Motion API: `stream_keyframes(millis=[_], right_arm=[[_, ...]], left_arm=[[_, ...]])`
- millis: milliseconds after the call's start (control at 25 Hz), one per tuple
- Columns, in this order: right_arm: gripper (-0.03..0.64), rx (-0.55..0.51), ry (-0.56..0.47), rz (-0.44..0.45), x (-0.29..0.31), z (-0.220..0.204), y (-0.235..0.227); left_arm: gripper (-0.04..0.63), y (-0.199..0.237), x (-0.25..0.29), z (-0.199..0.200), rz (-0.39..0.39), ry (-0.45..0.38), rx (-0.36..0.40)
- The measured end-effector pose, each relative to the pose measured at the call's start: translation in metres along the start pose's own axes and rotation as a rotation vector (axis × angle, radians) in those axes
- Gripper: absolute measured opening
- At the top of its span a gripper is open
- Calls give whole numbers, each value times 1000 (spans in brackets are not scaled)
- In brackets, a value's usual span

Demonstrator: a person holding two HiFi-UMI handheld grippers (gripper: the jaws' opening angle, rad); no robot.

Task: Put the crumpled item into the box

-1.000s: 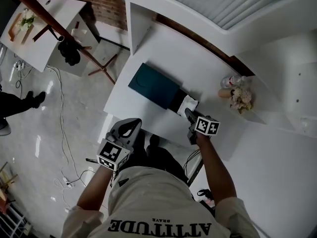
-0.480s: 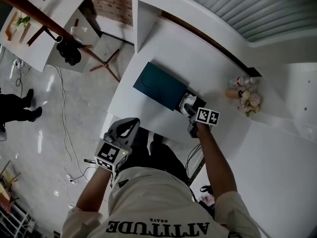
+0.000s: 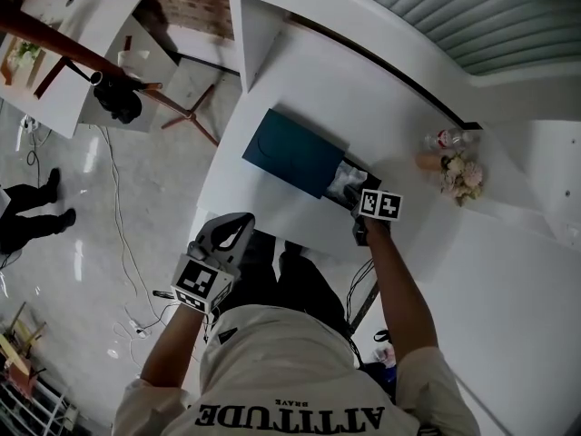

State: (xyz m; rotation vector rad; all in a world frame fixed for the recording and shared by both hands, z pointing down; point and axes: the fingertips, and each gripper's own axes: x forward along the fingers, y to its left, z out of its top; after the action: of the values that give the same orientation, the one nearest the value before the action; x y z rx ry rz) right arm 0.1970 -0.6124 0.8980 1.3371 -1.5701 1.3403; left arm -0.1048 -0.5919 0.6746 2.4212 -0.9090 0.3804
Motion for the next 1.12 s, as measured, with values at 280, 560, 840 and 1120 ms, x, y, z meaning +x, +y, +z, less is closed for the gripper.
stream_keyframes(millis=[280,560,840,1120], right_arm=[[227,3,-75,39,-21,-1,10],[163,-1,-204,167,-61,2,45],[87,-52,-376,229,-126,10,68],[48,-111,-522,273,-189,-10,75]], left_arm=[[26,1,7,1,-28,4,0],[26,-7,17,9,-84,-1,9],[25,-20,29,13,-101,11,23],[26,-55,23,8,-102,-4,30]])
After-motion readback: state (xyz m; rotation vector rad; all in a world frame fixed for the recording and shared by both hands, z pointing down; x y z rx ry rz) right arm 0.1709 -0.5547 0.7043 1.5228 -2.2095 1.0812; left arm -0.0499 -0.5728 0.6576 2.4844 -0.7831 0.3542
